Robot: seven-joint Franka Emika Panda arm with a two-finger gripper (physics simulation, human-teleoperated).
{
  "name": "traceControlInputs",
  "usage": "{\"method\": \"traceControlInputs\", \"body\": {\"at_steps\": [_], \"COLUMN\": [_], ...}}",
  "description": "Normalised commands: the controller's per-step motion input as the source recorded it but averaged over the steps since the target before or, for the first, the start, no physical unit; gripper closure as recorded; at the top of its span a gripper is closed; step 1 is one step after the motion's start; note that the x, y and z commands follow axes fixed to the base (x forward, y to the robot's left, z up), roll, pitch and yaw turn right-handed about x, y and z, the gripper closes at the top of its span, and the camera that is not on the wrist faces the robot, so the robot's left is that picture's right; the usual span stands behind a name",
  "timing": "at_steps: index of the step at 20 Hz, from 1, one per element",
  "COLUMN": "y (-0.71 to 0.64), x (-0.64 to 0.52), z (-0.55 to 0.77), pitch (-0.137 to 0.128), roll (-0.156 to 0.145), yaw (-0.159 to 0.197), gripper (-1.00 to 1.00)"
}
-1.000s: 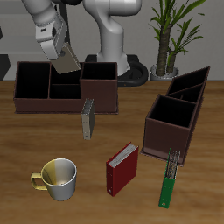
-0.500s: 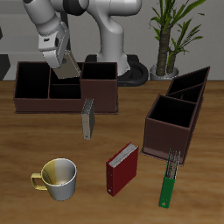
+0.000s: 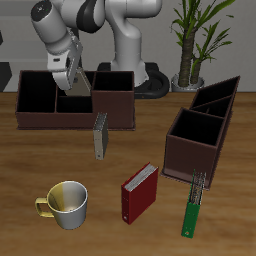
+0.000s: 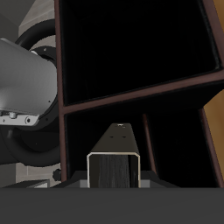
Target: Place the right yellow book into the back desk caddy's back compartment and place the green book into the left desk caddy's back compartment and place the left yellow book into the left desk caddy's left compartment
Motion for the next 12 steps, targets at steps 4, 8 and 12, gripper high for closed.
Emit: {"method": "traceControlInputs", "body": {"at_steps": [4, 8, 12], "y": [0.04, 0.04, 0.11], "x": [0.08, 0.05, 0.12], "z": [-0.29, -0.18, -0.28], "pitch": [0.056, 0.052, 0.056], "roll": [-0.017, 0.002, 0.000], "yaw": [-0.036, -0.010, 0.020], "gripper": [1.00, 1.00, 1.00]}}
